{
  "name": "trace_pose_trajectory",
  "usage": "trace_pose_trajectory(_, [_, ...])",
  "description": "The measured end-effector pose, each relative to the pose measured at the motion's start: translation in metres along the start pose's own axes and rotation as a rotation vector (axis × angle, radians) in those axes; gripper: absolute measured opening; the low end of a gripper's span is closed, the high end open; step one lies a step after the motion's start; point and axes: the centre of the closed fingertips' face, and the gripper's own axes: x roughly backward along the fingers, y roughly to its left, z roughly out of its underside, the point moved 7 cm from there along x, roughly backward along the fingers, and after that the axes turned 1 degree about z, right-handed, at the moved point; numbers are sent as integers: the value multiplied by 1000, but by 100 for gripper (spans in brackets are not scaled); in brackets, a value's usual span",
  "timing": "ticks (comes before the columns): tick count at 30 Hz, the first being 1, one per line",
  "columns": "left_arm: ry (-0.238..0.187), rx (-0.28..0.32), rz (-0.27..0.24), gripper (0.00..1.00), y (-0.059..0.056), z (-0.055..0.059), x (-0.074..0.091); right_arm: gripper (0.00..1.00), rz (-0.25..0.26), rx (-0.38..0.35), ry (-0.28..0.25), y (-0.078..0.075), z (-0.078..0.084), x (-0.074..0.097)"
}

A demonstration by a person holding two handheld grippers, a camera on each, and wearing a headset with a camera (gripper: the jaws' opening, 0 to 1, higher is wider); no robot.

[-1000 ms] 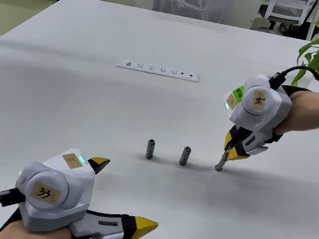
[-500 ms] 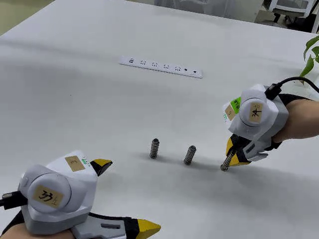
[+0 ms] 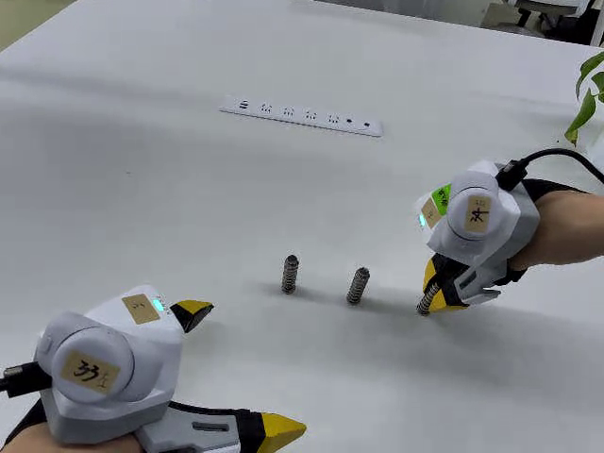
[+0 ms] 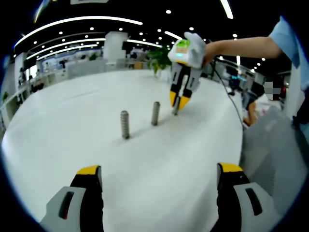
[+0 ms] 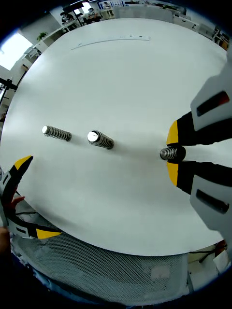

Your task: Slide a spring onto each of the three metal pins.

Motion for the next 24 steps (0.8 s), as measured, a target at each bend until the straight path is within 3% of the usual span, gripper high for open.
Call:
trace_pose_trajectory(5, [-3,-3,2,100,-1,-2,-1,15,0,-6,-3,0,1,0])
trace_pose_trajectory(12, [-3,-8,1,100,0,-3,1,44,23,-12,-30,-2,-1,2])
trace_pose_trajectory(20, [-10,-19,-2,100,-1,-7,4,83,55,-70,-156,7,-4,8])
trace_pose_trajectory(24, [-12,-25,-3,100,-2,-9,4,94,91,-121,-199,12,1,11])
